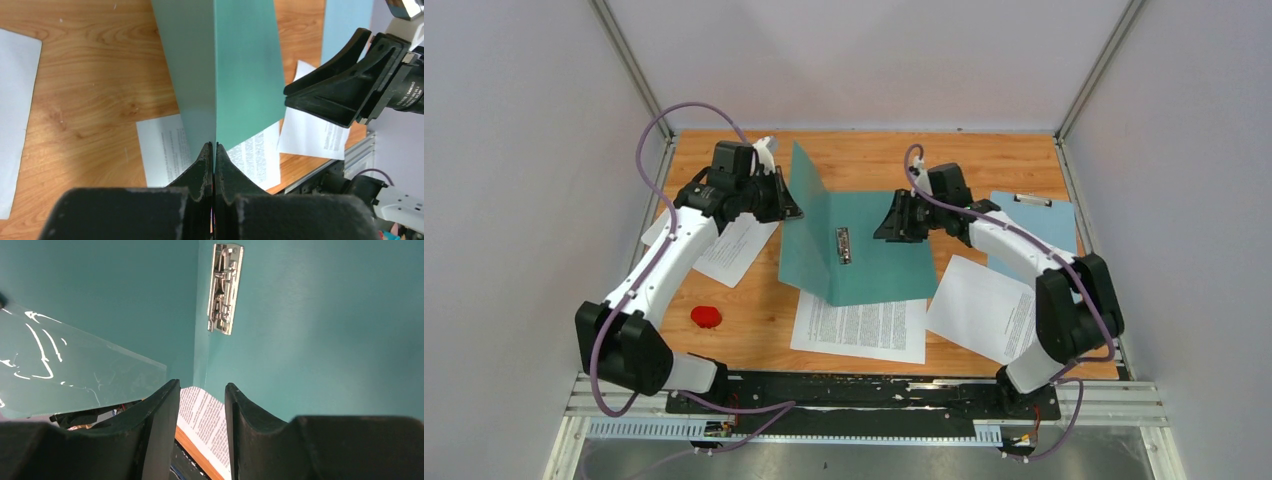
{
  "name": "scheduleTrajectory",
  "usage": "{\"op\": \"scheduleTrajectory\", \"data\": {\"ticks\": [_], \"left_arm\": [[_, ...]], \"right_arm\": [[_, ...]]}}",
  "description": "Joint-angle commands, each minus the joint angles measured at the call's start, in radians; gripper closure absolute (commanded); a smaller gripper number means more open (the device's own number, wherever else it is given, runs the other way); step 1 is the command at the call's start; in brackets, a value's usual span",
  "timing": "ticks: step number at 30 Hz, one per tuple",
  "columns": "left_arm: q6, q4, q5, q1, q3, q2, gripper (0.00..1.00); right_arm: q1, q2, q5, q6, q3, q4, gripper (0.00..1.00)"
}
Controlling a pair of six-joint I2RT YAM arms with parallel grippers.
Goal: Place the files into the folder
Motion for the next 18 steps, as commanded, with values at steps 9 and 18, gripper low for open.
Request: {"op": "scheduleTrajectory", "data": {"ticks": [9,18], "left_arm": [[0.167,-0.008,-0.076,0.007,0.006,0.067,0.81],[0.211,-0.036,-0.102,0.007,0.01,0.055,0.72]], "right_arm": [[0.165,0.261,0.114,-0.022,0.151,0.086,0.66],[0.203,0.343,0.094,-0.038,0.158,0.071,0.7]]}}
